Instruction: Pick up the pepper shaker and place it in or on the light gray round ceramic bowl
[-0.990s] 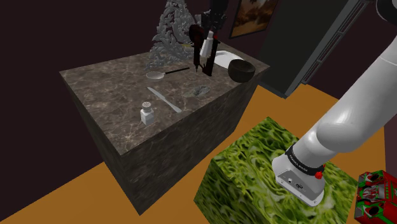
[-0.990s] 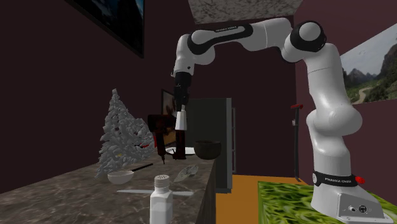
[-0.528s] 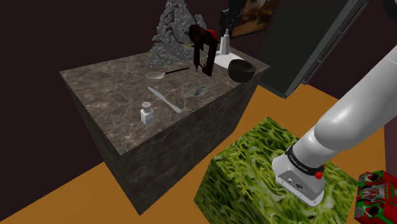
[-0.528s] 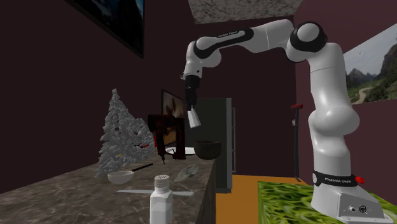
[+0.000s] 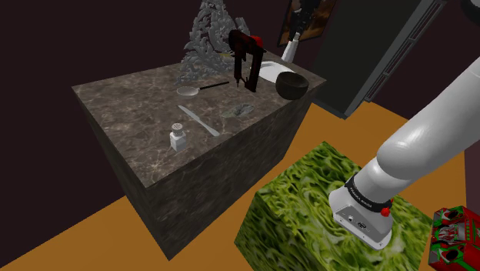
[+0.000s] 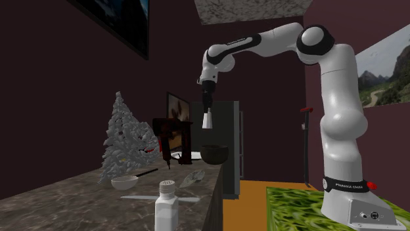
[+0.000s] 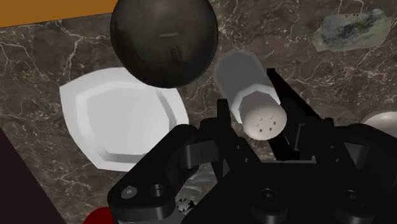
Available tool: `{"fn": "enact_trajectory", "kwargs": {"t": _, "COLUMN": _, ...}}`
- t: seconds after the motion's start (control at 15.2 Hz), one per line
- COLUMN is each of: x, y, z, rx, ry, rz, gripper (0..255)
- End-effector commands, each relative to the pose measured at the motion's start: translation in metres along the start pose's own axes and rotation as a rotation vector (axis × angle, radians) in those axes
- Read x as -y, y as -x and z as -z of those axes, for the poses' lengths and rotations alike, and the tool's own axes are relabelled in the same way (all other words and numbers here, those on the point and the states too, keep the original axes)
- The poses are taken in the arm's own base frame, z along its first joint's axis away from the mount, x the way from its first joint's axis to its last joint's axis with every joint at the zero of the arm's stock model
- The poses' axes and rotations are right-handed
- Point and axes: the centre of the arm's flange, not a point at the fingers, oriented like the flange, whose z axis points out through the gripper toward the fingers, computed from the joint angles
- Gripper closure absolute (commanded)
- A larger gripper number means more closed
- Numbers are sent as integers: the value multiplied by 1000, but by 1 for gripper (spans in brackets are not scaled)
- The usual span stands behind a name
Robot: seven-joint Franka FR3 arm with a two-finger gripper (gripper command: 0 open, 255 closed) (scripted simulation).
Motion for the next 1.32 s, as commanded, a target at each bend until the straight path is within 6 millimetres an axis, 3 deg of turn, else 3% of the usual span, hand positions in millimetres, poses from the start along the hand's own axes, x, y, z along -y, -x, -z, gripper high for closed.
{"fn": "enact_trajectory", "kwargs": {"t": 0.0, "x": -24, "y": 5, "z": 4, "rx": 0, "ry": 0, "rz": 2, "gripper": 255}}
{"fn": "enact_trajectory", "kwargs": {"t": 0.33, "x": -84, "y": 19, "z": 17, "rx": 0, "ry": 0, "rz": 2, "gripper": 255}}
{"fn": "enact_trajectory", "kwargs": {"t": 1.25, "x": -90, "y": 23, "z": -57, "rx": 0, "ry": 0, "rz": 2, "gripper": 255}}
